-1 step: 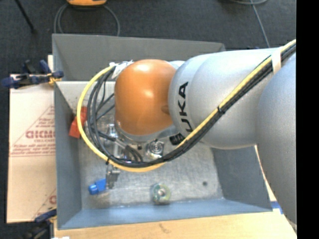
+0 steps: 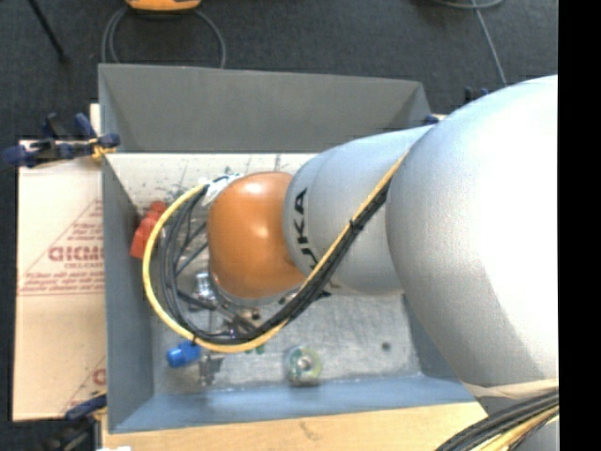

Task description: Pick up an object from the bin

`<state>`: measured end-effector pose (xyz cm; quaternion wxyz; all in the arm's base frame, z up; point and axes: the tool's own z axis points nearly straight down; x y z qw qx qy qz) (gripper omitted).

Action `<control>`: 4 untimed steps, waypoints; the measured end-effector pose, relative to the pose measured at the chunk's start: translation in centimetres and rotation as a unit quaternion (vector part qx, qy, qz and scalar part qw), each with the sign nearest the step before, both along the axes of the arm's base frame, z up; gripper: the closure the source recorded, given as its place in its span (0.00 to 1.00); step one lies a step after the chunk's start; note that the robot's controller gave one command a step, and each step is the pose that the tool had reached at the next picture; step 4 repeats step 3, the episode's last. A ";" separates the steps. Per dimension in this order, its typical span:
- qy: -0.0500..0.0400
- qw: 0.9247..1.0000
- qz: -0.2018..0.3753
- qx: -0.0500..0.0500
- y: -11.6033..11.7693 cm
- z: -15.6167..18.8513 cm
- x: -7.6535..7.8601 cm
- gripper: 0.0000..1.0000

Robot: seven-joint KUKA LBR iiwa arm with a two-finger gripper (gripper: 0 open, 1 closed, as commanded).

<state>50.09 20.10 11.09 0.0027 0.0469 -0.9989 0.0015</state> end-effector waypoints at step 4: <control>-0.008 0.987 0.161 0.003 1.1 13.6 -0.1 1.00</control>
Offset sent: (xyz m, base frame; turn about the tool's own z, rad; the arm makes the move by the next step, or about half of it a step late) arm -0.0291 0.0212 -0.0409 -0.1154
